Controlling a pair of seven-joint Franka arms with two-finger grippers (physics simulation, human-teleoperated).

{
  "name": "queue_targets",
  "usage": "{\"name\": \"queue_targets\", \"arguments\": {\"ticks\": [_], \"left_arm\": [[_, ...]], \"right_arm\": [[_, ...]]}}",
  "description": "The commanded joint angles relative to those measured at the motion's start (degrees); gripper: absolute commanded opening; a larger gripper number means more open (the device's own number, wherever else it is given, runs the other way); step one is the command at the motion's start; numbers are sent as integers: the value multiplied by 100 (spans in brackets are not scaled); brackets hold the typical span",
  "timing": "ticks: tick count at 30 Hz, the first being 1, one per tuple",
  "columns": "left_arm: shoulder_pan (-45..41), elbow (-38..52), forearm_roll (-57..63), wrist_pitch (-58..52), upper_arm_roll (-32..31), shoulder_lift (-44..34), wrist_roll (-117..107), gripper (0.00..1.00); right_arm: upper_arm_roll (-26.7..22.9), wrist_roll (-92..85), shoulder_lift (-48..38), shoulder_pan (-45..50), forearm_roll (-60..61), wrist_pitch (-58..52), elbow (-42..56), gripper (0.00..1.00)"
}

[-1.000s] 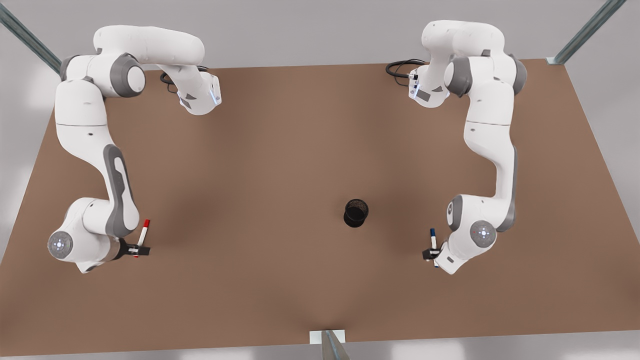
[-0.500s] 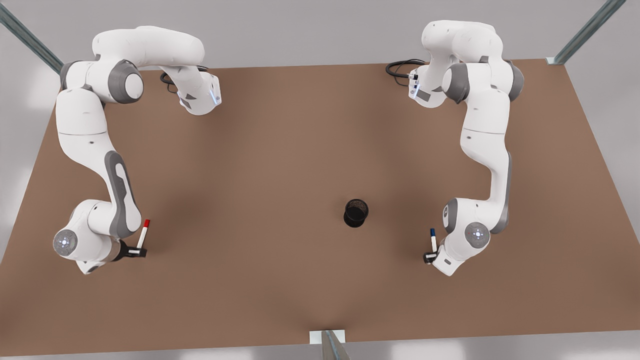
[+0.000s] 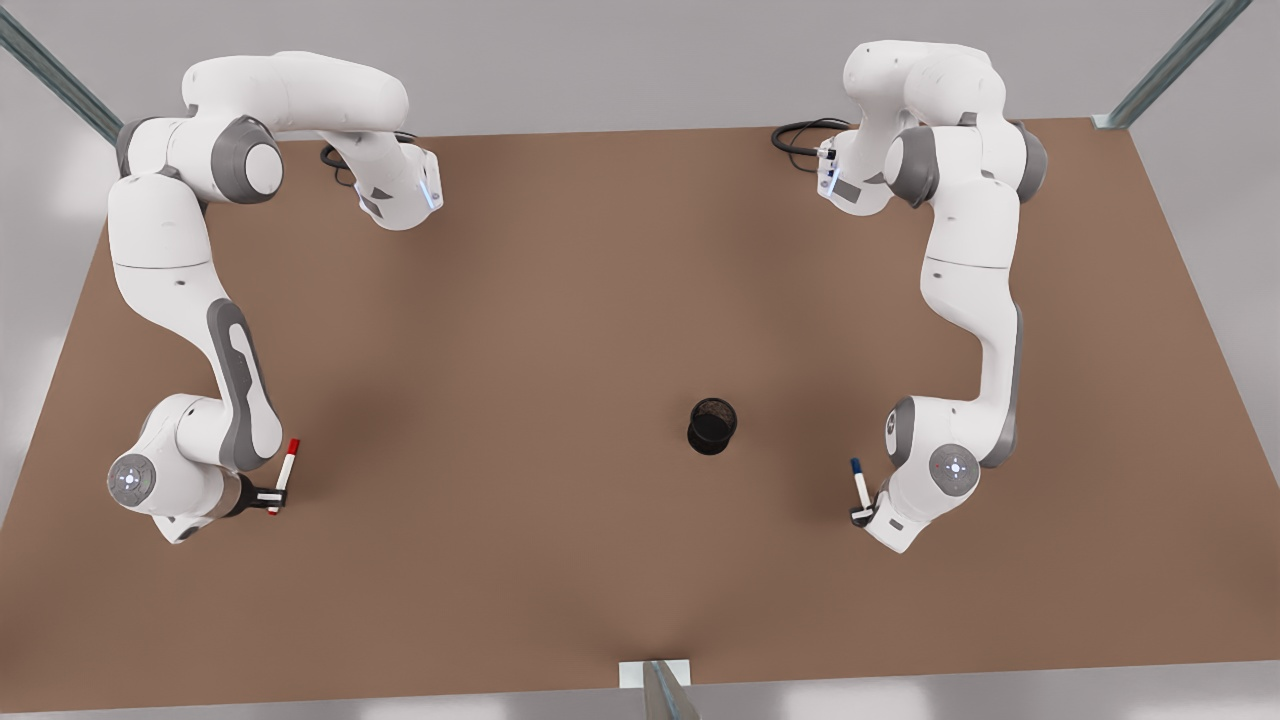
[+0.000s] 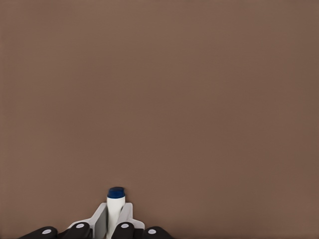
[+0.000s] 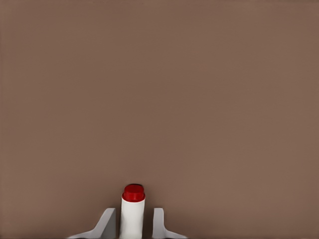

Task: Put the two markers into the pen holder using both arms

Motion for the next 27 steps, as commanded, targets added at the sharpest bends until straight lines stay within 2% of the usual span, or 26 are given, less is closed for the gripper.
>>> {"name": "queue_targets", "arguments": {"ticks": [1,4,7,10,12,15,17,18,21,23,27], "left_arm": [[0,-3,-19,1,0,-7,-120,27],[-9,15,-10,-7,0,-77,-138,21],[-35,-3,-10,-508,-27,-692,336,21],[-26,-20,-71,-2011,-492,-1659,979,21],[-9,-3,-159,-2433,-853,-1967,979,21],[0,33,-536,-2583,-1503,-2125,1645,21],[-53,68,-1292,-2460,-1573,-2125,2762,21],[0,94,-1363,-2057,-1872,-2125,3507,21],[0,33,-3075,-967,-1855,-2117,6731,21],[9,-266,-4524,-368,-1846,-2108,9736,21],[193,-837,-5898,-271,-1837,-2134,13159,21]], "right_arm": [[1,-263,-4,0,8,4,3,41],[1,-263,-4,17,0,4,3,34],[1,-263,-4,18,0,4,3,21],[27,-280,-39,9,-36,-23,20,21],[53,-403,-233,61,-36,-40,46,21],[624,-368,-689,0,-36,-567,231,21],[896,-342,-962,0,-9,-647,240,21],[1046,-333,-1094,0,-9,-647,249,21],[1485,-307,-1226,9,-9,-638,389,21],[1696,-202,-1305,70,-18,-638,433,21],[2268,18,-1314,228,-36,-94,451,21]]}}
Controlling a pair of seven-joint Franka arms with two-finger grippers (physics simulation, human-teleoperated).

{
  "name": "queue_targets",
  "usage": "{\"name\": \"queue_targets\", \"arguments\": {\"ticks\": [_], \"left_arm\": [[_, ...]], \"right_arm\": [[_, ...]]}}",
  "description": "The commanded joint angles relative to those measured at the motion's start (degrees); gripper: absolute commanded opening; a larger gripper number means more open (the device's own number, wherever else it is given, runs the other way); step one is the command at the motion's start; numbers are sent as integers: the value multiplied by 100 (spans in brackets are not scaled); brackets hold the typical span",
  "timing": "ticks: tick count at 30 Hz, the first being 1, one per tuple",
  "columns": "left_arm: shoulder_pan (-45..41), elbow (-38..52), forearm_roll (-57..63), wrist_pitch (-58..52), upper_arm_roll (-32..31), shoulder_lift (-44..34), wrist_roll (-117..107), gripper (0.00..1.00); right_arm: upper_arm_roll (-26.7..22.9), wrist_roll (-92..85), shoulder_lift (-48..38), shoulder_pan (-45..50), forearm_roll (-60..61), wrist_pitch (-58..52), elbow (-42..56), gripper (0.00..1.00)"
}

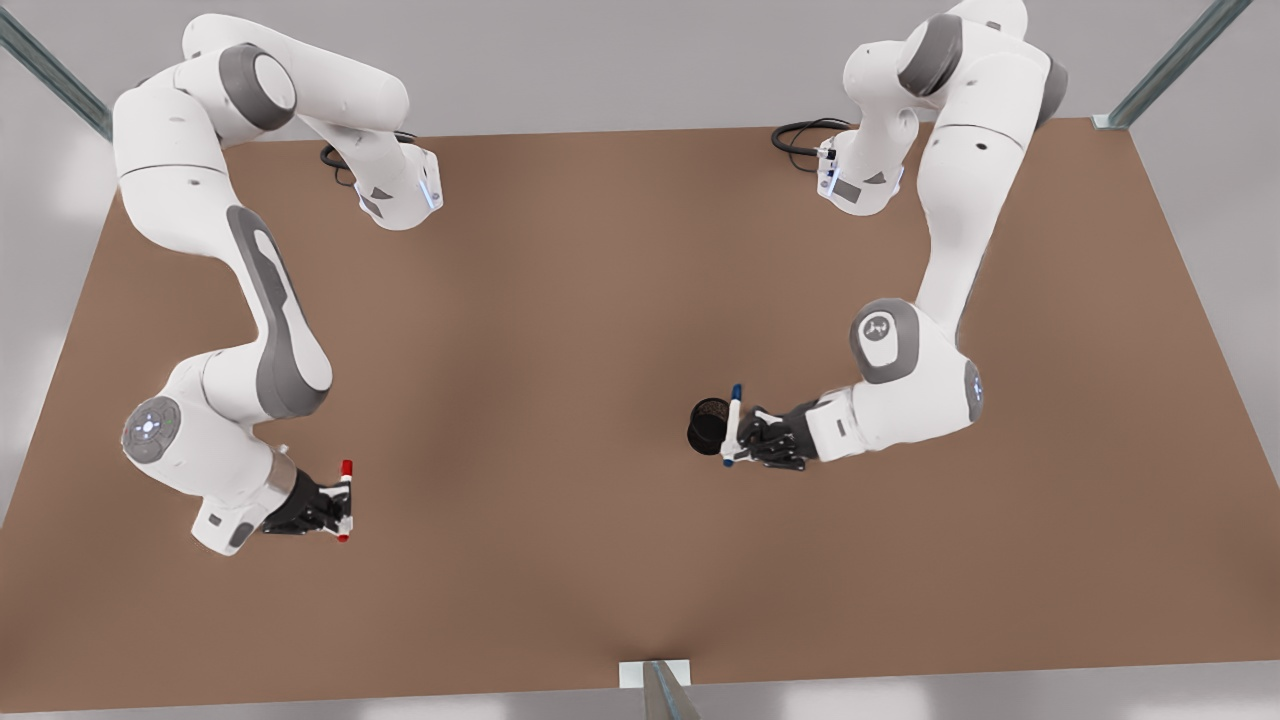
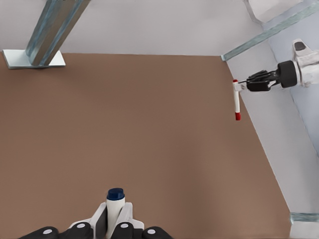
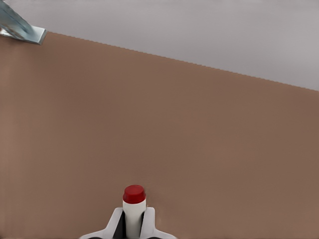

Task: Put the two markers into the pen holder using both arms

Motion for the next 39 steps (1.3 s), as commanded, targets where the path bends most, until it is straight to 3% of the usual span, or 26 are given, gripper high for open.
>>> {"name": "queue_targets", "arguments": {"ticks": [1,4,11,14,15,16,18,19,21,24,26,27,29,32,33,34,35,39], "left_arm": [[11,-131,-1121,518,-9,-15,9071,21],[-33,-623,-1999,764,-9,-42,10680,21],[-50,-1546,-3423,931,0,81,13001,21],[-50,-1739,-3485,922,-9,143,13203,21],[-50,-1854,-3485,914,-9,143,13212,26],[-50,-1959,-3485,896,-9,152,13212,44],[-7,-2038,-3476,537,-9,117,13195,100],[116,-2056,-3441,-183,26,99,13151,100],[283,-1986,-2540,-571,35,-436,11452,100],[908,-538,395,-2012,35,-560,6618,100],[969,447,2295,-3012,53,-534,1321,100],[1031,712,2877,-3567,377,-577,-836,100],[1022,959,5082,-3911,439,-1148,-2044,100],[804,767,5146,-4228,1184,-2149,-2721,100],[319,370,4927,-4245,1723,-2459,-2722,100],[310,414,4715,-4228,1723,-2415,-2731,100],[301,414,4733,-4228,1714,-2415,-2722,100],[336,695,4627,-4421,1723,-2459,-2687,100]], "right_arm": [[127,332,-4,125,-64,453,2,21],[610,332,40,240,-56,1069,2,21],[742,692,48,847,-64,1825,2,21],[742,719,57,882,-56,1878,-7,21],[742,719,66,891,-64,1878,-16,21],[742,719,66,899,-64,1878,-16,21],[742,719,84,934,-56,2018,-42,21],[742,719,92,943,-56,2018,-42,21],[742,762,92,1031,-56,2018,-42,21],[1041,1299,13,1207,-73,2185,-42,21],[1050,1457,40,1549,-213,2598,-69,21],[1032,1527,66,1786,-231,2844,-77,21],[927,1949,66,2288,-467,3196,-51,21],[612,2599,233,3051,-671,3548,387,21],[-2,2888,365,3727,-671,3548,888,21],[-768,3329,514,4520,-671,3539,1354,21],[-1120,3461,786,4906,-671,3513,1837,21],[-1437,3575,1050,5276,-671,3495,2190,21]]}}
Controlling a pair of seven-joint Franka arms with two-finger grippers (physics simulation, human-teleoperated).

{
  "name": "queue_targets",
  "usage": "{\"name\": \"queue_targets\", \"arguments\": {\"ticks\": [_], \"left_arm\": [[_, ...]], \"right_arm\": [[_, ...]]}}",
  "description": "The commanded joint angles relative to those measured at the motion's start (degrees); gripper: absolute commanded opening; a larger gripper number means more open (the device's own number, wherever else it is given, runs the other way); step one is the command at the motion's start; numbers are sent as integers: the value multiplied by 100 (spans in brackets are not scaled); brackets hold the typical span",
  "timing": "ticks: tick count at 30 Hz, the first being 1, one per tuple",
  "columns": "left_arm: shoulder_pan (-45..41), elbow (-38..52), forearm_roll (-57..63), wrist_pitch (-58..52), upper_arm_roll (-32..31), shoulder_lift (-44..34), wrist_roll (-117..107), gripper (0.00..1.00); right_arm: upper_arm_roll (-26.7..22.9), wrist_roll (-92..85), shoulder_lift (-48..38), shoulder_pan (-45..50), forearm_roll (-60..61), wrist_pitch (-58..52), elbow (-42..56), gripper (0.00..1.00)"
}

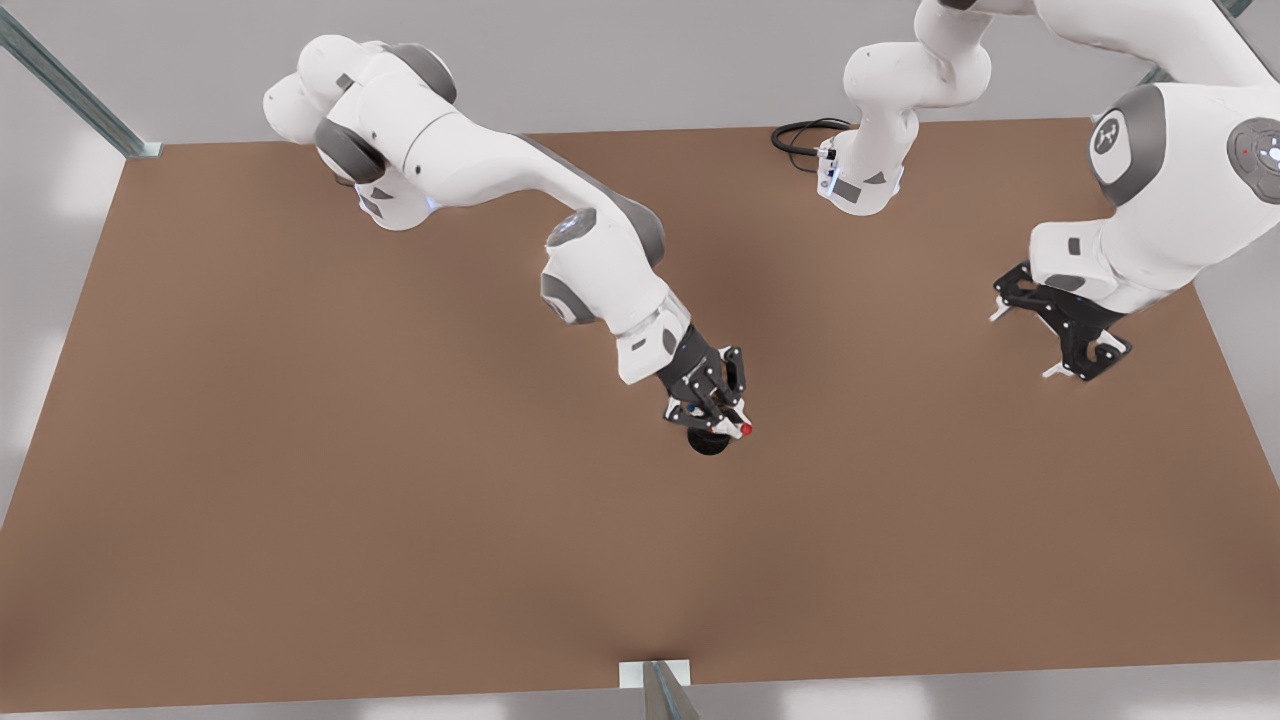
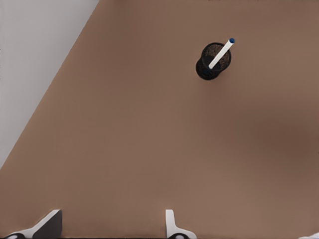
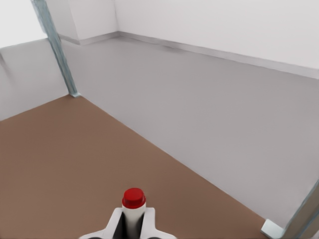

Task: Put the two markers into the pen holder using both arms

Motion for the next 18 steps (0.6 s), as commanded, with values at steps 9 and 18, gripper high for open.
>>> {"name": "queue_targets", "arguments": {"ticks": [9,18], "left_arm": [[-42,71,62,-429,-2,29,-5071,100],[-86,106,27,-270,7,152,-5106,100]], "right_arm": [[-348,1917,319,332,-72,179,17,21],[-462,1881,970,411,-617,610,-63,21]]}}
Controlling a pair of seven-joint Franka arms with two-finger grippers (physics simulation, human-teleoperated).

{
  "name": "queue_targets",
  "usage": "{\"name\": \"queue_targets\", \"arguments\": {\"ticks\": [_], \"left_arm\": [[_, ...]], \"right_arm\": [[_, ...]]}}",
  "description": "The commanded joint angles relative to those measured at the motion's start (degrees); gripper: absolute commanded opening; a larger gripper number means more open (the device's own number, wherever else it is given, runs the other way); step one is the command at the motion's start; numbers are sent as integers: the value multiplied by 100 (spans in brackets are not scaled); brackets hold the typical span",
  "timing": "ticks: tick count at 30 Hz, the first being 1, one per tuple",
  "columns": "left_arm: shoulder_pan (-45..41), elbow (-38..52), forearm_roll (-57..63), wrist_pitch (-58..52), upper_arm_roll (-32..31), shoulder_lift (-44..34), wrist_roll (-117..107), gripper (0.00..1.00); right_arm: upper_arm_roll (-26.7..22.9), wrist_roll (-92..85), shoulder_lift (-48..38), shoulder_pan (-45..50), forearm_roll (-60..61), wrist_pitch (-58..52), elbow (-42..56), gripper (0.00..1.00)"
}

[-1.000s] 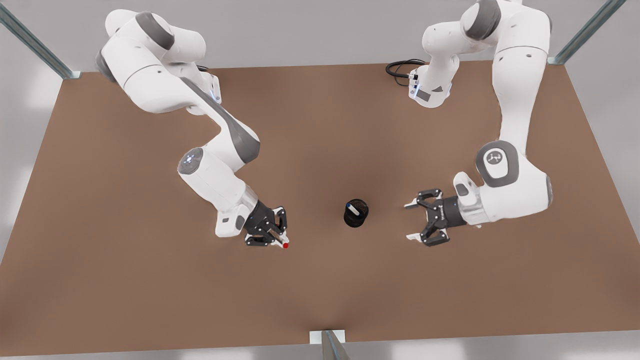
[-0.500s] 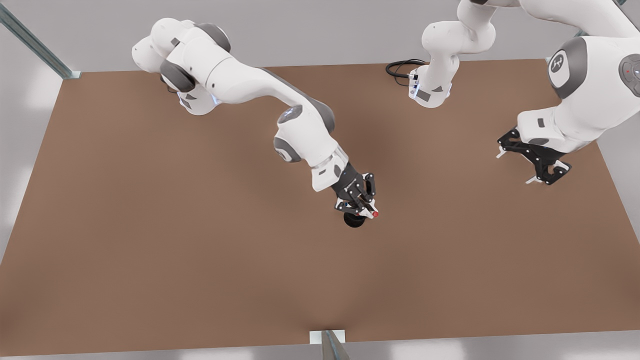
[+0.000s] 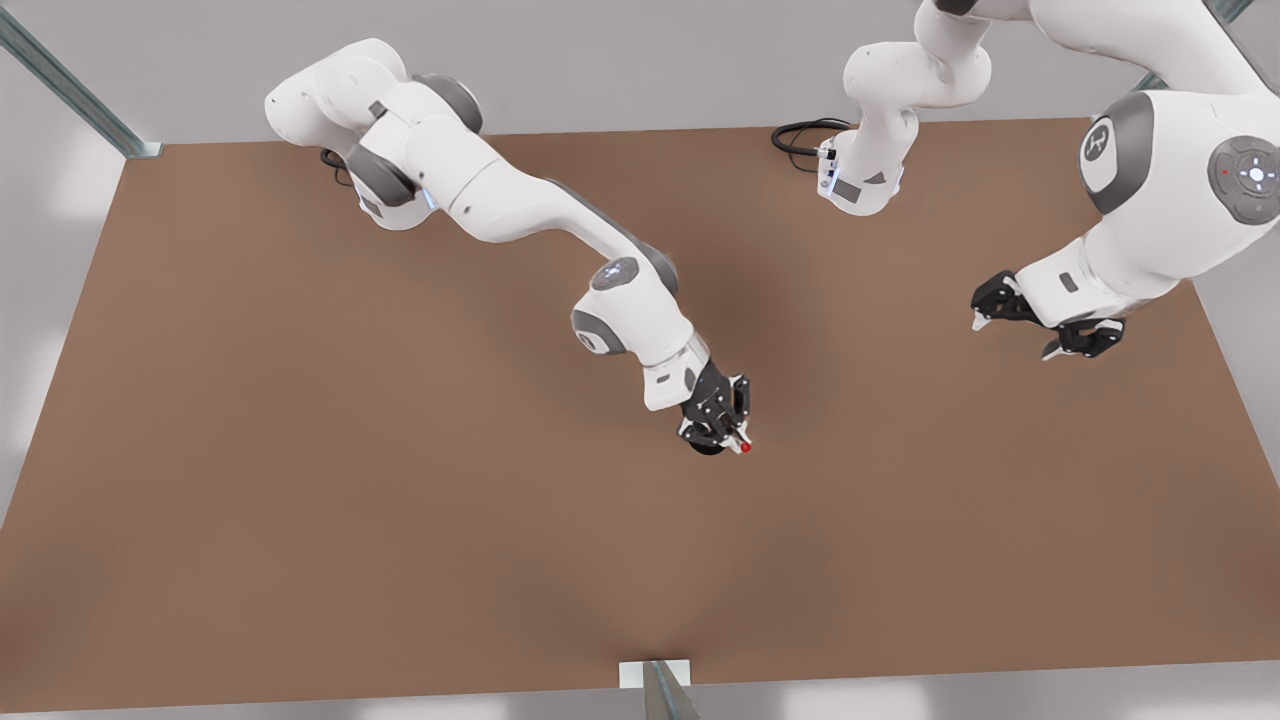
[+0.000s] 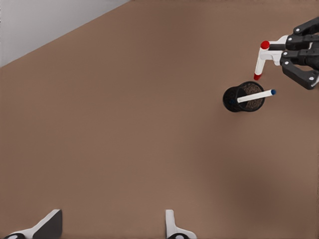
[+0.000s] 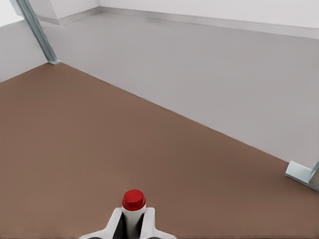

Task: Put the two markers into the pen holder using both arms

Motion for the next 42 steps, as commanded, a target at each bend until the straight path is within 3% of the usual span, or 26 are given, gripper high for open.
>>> {"name": "queue_targets", "arguments": {"ticks": [1,14,20,42], "left_arm": [[42,-7,-13,52,10,29,-1900,100],[95,-60,-13,25,81,188,-1856,100],[130,-60,-13,34,89,231,-1839,100],[148,-60,-13,60,89,249,-1830,100]], "right_arm": [[-27,733,66,3,-161,190,5,21],[35,786,49,56,-293,93,-214,21],[52,795,-610,20,-302,102,-1199,21],[-18,777,-496,3,-302,348,-1076,21]]}}
